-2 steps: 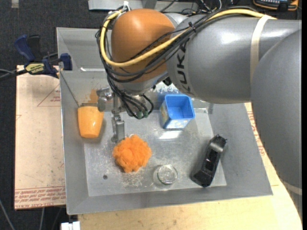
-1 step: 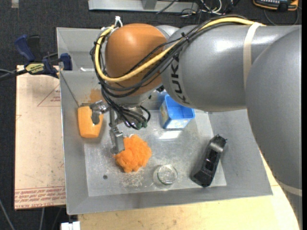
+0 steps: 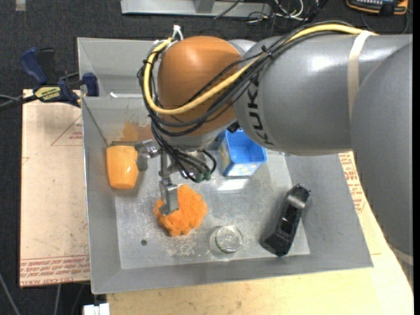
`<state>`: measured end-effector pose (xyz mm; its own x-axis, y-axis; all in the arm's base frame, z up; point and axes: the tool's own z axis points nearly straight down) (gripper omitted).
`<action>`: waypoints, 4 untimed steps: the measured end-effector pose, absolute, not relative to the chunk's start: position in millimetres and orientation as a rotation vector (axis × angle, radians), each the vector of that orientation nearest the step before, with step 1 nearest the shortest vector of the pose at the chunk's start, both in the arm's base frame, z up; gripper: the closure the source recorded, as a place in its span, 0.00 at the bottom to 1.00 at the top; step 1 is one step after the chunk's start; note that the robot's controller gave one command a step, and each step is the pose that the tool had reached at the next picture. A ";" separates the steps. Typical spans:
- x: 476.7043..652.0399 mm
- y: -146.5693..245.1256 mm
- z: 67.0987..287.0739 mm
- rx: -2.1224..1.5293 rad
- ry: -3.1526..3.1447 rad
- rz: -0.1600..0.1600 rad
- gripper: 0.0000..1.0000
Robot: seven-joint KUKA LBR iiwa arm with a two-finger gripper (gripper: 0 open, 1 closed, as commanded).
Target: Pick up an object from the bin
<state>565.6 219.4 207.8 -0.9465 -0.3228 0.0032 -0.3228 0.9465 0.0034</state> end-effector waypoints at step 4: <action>559.7 163.9 123.7 1.119 -2.948 -0.012 1.00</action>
Offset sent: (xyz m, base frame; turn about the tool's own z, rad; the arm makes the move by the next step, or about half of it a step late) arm -0.0189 -0.0571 -0.1229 -0.0650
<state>559.7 163.9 123.7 -0.7479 -0.6637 -0.0134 -0.6638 0.7479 0.0033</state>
